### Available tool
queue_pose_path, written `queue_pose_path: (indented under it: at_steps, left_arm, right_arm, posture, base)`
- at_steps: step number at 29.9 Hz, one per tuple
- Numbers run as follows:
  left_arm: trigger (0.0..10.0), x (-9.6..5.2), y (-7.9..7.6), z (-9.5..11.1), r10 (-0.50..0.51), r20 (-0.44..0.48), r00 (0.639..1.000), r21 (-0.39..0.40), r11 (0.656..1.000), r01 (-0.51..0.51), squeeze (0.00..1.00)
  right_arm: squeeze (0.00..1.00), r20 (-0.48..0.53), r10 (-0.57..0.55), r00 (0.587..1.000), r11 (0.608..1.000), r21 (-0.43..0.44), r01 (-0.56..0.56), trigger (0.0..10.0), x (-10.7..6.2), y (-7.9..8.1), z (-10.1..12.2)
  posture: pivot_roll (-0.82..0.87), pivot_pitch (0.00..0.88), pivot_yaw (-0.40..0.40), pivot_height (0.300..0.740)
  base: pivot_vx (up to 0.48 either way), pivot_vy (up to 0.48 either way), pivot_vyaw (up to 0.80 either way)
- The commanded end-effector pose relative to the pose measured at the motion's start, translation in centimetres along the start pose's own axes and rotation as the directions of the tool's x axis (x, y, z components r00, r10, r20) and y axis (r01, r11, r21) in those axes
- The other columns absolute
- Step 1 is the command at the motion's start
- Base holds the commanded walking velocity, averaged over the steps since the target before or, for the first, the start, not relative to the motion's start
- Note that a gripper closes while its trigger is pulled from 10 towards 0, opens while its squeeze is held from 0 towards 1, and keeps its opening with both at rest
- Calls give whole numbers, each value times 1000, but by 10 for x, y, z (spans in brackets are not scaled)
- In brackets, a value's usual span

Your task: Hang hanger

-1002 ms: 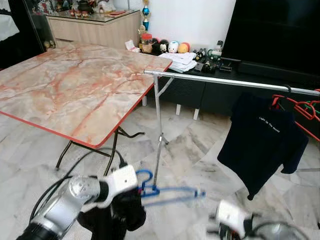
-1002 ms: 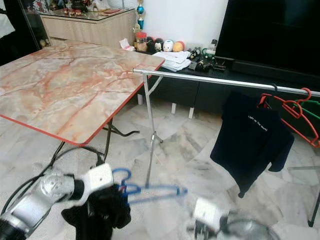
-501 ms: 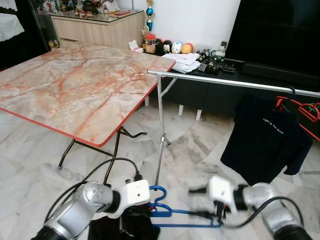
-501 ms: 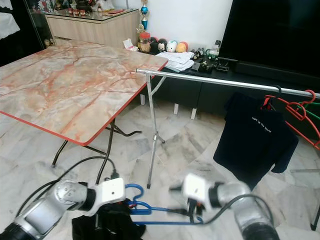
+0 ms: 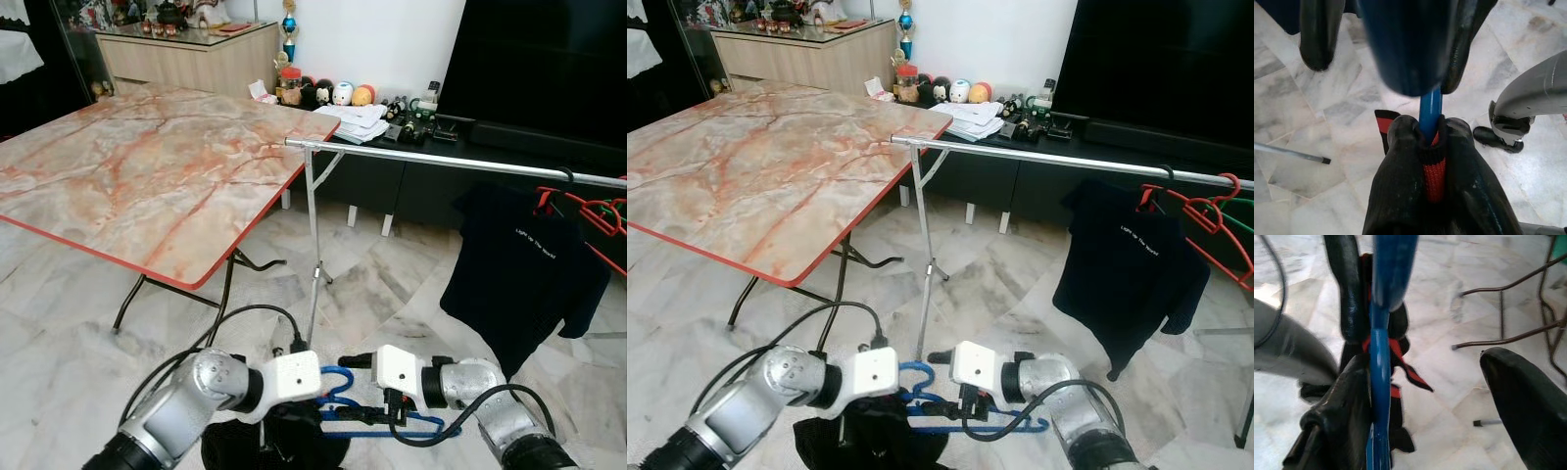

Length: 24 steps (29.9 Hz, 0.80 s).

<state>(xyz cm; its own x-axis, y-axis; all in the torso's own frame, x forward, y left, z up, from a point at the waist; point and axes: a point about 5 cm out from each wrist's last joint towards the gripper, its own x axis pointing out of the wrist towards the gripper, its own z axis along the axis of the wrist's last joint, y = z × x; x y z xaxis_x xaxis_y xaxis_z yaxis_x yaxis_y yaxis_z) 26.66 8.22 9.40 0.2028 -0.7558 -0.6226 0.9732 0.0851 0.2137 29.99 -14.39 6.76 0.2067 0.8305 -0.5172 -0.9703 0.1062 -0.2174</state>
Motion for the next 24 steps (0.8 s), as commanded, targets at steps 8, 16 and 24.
queue_pose_path:
  at_steps: [8,16,24]
  left_arm:
    - [0,2,1,7,-21,-5,1000,47,999,22,0]
    - [0,1,1,6,-19,-12,1000,50,999,20,0]
    - [0,1,3,6,-13,-17,1000,56,998,13,0]
  right_arm:
    - [0,-76,42,996,999,14,-41,10000,-3,6,-12]
    - [0,-90,81,993,996,53,-76,10000,1,13,-18]
    - [0,-107,90,990,992,97,-80,0,2,18,-25]
  posture:
    - [123,0,18,740]
    - [129,0,16,740]
    - [135,0,15,740]
  base:
    - [0,0,0]
    - [0,0,0]
    - [0,0,0]
